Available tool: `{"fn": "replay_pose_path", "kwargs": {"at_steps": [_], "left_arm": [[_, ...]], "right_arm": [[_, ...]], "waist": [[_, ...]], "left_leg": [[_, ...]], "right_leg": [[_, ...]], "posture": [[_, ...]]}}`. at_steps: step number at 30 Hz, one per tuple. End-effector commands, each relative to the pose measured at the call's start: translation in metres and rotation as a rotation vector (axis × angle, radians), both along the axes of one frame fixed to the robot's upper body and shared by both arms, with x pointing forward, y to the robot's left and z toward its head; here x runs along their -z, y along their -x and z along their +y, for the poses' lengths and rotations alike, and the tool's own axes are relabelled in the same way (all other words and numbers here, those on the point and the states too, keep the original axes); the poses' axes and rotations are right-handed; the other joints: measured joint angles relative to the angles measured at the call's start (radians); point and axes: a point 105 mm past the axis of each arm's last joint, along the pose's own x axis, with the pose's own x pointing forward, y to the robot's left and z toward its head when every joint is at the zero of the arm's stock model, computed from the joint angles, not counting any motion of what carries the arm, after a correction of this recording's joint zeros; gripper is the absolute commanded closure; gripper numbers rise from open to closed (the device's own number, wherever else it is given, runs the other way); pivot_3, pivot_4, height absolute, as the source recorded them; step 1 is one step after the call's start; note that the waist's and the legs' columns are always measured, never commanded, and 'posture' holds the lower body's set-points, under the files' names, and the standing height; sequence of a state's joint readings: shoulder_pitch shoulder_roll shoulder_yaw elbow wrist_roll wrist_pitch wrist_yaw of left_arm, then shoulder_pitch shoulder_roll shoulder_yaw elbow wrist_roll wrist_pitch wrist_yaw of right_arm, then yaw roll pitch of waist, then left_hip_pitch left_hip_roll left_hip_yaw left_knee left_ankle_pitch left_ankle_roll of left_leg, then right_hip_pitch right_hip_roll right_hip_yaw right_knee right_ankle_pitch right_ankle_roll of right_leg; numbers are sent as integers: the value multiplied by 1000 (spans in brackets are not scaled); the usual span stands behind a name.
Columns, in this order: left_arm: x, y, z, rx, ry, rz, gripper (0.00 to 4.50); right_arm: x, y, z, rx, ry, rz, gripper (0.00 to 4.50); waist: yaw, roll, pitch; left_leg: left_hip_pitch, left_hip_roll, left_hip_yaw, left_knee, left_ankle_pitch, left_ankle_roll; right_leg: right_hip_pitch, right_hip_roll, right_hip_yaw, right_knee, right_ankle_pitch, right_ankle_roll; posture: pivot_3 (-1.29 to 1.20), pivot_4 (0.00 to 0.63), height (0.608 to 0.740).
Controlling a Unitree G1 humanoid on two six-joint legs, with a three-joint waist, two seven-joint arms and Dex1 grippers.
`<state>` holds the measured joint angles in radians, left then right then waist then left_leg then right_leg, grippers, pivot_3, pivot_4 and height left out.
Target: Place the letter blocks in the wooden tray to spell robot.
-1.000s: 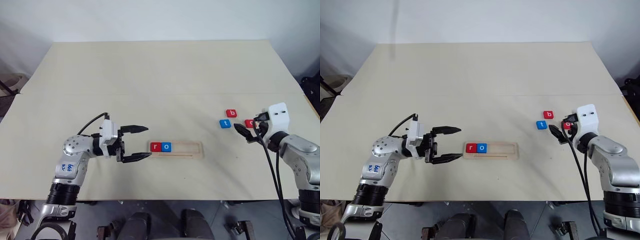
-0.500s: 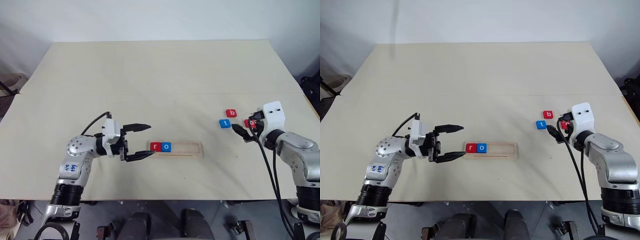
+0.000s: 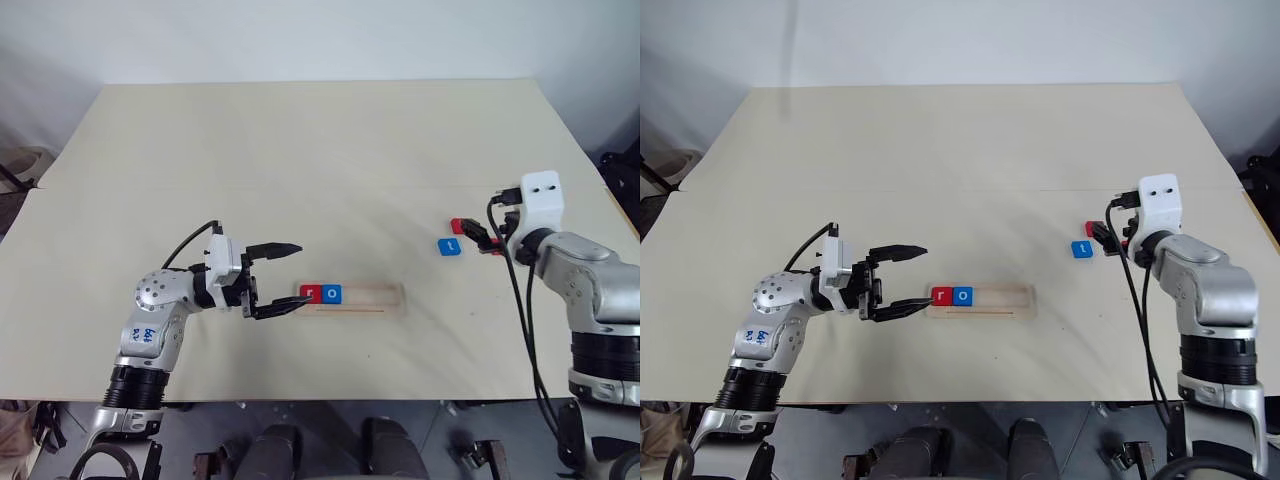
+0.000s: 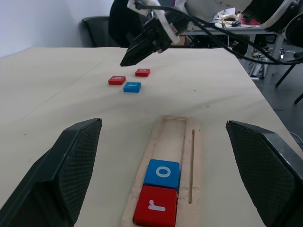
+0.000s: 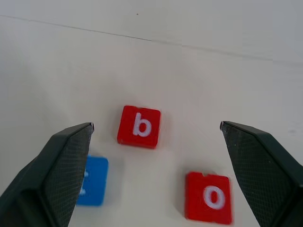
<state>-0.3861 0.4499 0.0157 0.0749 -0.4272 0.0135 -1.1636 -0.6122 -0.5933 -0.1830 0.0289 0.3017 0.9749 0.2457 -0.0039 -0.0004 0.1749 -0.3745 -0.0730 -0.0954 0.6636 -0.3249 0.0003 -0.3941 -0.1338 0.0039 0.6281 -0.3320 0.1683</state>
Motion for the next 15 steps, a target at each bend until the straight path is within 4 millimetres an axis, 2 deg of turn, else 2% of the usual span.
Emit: {"fn": "replay_pose_path", "kwargs": {"at_steps": [1, 5, 9, 12, 15], "left_arm": [[-5, 0, -1, -5, 2, -35, 42], [-6, -1, -2, -16, 7, -46, 42], [-6, 1, -2, -24, 8, -52, 42], [-6, 2, -1, -32, 7, -55, 0], [-6, 2, 1, -41, 5, -58, 0]], "right_arm": [[-3, -11, 0, 47, 22, 14, 0], [3, -27, 5, 75, 3, 39, 0], [10, -34, 11, 72, 18, 71, 0], [14, -35, 13, 68, 12, 102, 671], [17, -34, 11, 82, 4, 126, 1700]], "waist": [[-1, 0, 0], [-3, 0, 0], [-3, 0, 0], [-6, 0, 0], [-6, 0, 0]], "left_leg": [[0, 0, 0, 0, 0, 0], [0, 0, 0, 0, 0, 0], [-1, 0, 0, 0, 0, 0], [-1, 0, 0, 0, 0, 0], [-1, 0, 0, 0, 0, 0]], "right_leg": [[0, 0, 0, 0, 0, 0], [0, 0, 0, 1, 0, 0], [0, 0, -1, 1, 0, 0], [0, 0, -1, 1, 0, 0], [0, 0, -1, 1, 0, 0]], "posture": [[0, 150, 740], [0, 150, 740], [0, 150, 740], [0, 150, 740], [0, 150, 740]]}}
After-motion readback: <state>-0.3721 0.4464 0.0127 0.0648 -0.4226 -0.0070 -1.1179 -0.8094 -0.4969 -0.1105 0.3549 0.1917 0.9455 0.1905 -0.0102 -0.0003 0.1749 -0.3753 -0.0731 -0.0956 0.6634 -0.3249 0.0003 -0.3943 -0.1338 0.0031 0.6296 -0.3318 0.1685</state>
